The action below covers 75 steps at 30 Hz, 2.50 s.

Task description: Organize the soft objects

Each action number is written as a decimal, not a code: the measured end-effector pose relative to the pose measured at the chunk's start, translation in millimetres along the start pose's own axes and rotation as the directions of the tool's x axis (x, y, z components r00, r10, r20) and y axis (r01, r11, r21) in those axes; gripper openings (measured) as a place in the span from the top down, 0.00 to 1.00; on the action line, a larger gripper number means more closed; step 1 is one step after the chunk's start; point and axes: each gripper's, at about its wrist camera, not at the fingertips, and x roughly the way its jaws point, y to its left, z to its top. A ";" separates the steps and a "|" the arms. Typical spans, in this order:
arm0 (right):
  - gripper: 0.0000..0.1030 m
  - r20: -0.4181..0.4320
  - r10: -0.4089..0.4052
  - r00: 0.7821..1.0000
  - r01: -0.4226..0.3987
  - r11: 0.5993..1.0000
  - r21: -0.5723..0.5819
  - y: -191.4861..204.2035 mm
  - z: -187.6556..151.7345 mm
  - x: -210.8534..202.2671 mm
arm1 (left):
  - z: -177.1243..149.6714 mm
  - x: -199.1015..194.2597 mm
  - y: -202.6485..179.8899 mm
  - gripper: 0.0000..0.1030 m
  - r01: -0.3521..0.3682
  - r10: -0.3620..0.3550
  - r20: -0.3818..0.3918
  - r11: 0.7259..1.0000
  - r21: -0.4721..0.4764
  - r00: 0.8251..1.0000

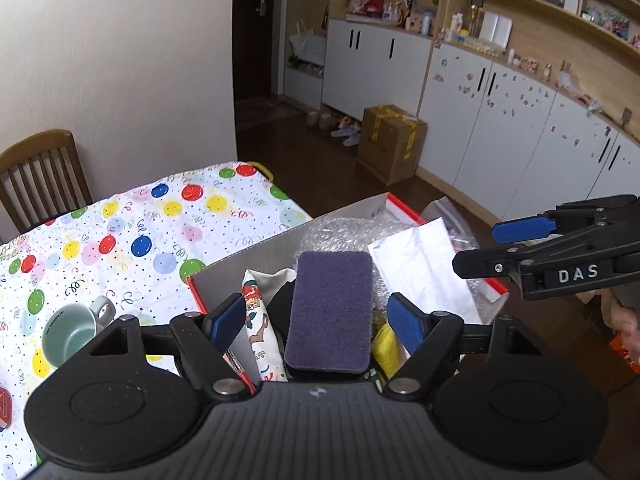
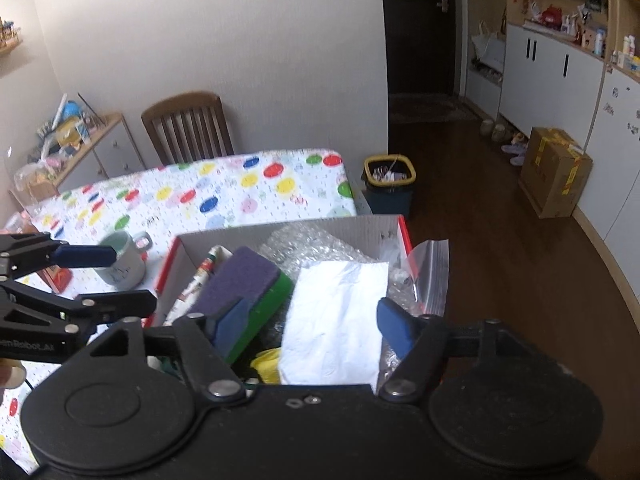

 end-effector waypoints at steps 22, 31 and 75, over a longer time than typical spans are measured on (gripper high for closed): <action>0.01 0.253 -0.046 0.966 0.041 0.999 0.026 46.9 -41.4 -69.9 | -27.4 -60.7 5.2 0.03 0.049 -0.046 0.145 0.999 -0.016 0.988; 0.00 0.262 -0.068 0.963 0.056 0.997 0.053 55.8 -54.1 -71.1 | -40.4 -75.4 5.8 0.01 0.076 -0.067 0.195 0.996 -0.039 0.979; 0.00 0.270 -0.109 0.957 0.086 0.992 0.096 80.9 -77.3 -81.0 | -62.3 -97.2 12.1 0.00 0.055 -0.045 0.247 0.998 -0.034 0.968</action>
